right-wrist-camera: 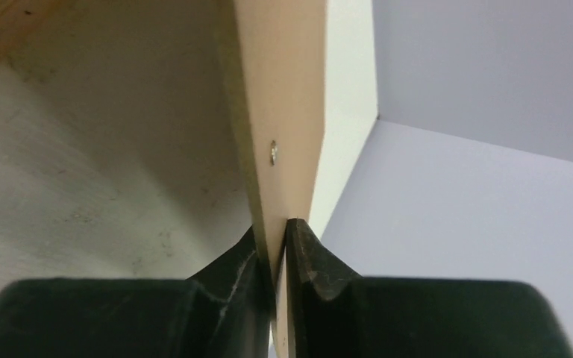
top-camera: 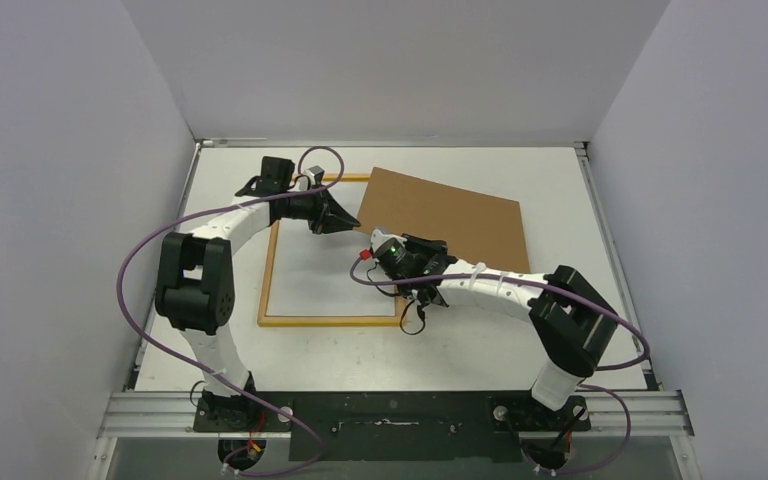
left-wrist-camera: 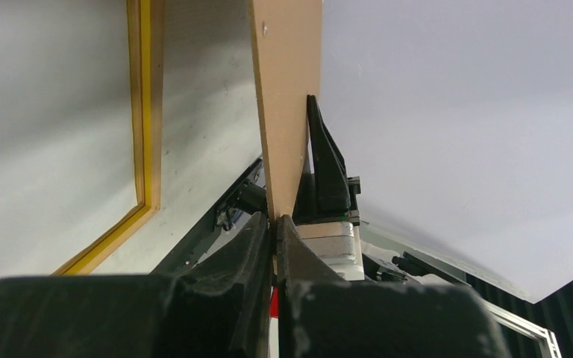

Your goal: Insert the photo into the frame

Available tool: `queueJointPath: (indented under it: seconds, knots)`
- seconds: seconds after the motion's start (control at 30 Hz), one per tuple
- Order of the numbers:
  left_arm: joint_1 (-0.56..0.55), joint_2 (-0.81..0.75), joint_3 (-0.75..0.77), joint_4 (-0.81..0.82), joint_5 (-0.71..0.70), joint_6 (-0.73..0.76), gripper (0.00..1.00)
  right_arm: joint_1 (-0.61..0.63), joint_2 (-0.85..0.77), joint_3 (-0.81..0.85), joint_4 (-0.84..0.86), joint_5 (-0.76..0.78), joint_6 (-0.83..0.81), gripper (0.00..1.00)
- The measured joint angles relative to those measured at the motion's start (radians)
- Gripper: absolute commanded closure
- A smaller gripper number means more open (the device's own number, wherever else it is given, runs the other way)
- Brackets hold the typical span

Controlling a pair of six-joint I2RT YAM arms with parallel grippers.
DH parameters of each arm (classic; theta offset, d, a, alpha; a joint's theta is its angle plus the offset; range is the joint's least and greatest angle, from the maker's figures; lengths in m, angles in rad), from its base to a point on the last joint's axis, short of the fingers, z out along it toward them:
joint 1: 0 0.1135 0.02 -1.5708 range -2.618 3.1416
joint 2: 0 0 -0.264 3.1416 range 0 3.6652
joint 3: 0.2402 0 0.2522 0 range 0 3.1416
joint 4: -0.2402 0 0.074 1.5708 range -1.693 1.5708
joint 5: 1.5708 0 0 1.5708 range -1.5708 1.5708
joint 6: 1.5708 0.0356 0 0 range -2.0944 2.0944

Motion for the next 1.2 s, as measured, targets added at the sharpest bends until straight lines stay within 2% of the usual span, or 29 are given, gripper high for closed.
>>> queueJointPath:
  seconds: [0.07,0.27,0.33,0.43,0.73,1.0,1.1,1.17,1.2]
  knots:
    - [0.001,-0.002,0.001,-0.005,0.006,-0.005,1.00,0.006,-0.006,-0.014,0.030,0.034,-0.034,0.99]
    - [0.008,-0.014,0.026,-0.023,0.039,-0.023,0.62,0.013,-0.052,-0.036,0.076,0.064,-0.116,1.00]
    - [0.015,-0.027,0.038,-0.018,0.048,-0.034,0.52,0.013,-0.067,-0.036,0.076,0.059,-0.128,1.00]
    - [0.032,-0.046,0.053,0.014,0.062,-0.066,0.47,0.012,-0.089,-0.036,0.076,0.049,-0.135,1.00]
    - [0.109,-0.093,0.152,0.021,0.036,-0.064,0.46,-0.015,-0.142,0.005,0.056,0.031,-0.086,1.00]
    - [0.175,-0.180,0.230,-0.188,-0.133,0.109,0.41,-0.078,-0.144,0.302,-0.082,0.002,0.108,1.00]
    - [0.181,-0.211,0.244,-0.257,-0.194,0.170,0.33,-0.125,-0.148,0.434,-0.144,-0.035,0.217,1.00]
    - [0.181,-0.231,0.248,-0.299,-0.232,0.209,0.20,-0.171,-0.164,0.496,-0.181,-0.080,0.298,1.00]
    - [0.181,-0.238,0.251,-0.315,-0.246,0.222,0.10,-0.197,-0.175,0.518,-0.201,-0.109,0.338,1.00]
